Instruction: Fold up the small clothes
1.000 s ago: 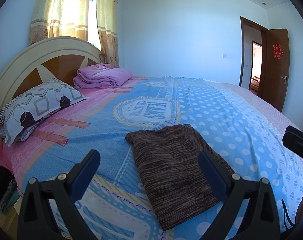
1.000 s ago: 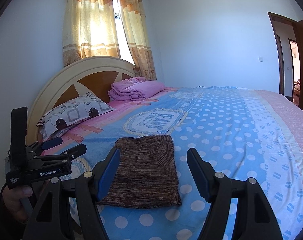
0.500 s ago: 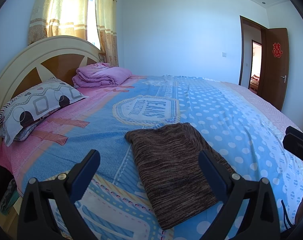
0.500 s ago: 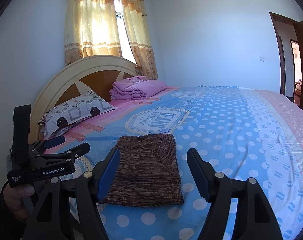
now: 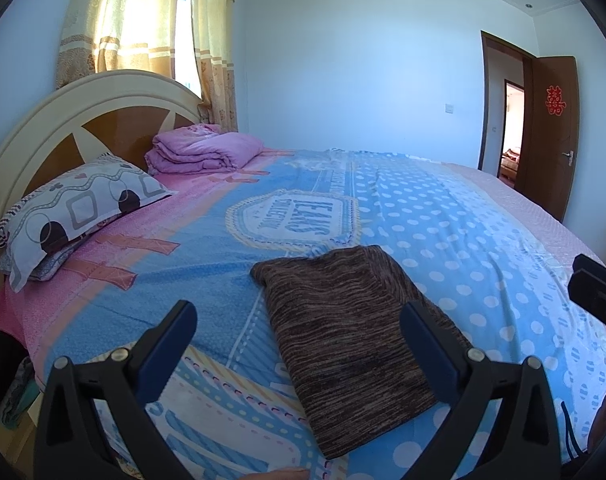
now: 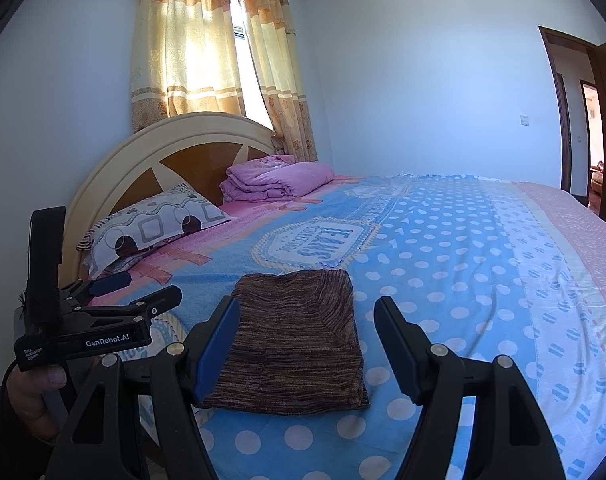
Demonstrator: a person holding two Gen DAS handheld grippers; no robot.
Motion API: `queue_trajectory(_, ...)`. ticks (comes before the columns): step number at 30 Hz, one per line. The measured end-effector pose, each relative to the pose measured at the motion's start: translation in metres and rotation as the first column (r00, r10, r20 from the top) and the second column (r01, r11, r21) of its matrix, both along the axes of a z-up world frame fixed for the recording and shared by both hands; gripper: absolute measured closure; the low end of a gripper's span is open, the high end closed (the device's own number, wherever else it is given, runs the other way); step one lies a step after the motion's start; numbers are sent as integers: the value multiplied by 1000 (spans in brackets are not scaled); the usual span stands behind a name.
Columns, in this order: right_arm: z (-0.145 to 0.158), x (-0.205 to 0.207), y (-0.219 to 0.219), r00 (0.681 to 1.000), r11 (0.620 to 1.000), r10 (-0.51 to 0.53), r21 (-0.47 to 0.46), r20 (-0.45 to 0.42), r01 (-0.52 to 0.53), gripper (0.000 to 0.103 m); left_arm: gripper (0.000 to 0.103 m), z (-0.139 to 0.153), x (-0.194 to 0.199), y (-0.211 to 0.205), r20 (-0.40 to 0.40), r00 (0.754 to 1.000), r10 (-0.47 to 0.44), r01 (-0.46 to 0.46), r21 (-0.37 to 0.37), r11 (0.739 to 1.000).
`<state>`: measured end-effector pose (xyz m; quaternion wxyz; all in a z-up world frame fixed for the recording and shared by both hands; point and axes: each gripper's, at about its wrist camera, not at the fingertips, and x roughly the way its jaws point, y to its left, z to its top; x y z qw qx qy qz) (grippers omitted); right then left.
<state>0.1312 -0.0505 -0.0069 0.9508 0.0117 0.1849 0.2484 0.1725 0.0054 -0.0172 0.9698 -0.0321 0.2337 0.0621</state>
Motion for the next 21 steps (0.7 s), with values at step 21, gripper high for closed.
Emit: queue_trajectory(21,-4,1,5,1000,1000,20,-21,-8,-20,32,0,-9,7,8,-38,999,31,-31,13,999)
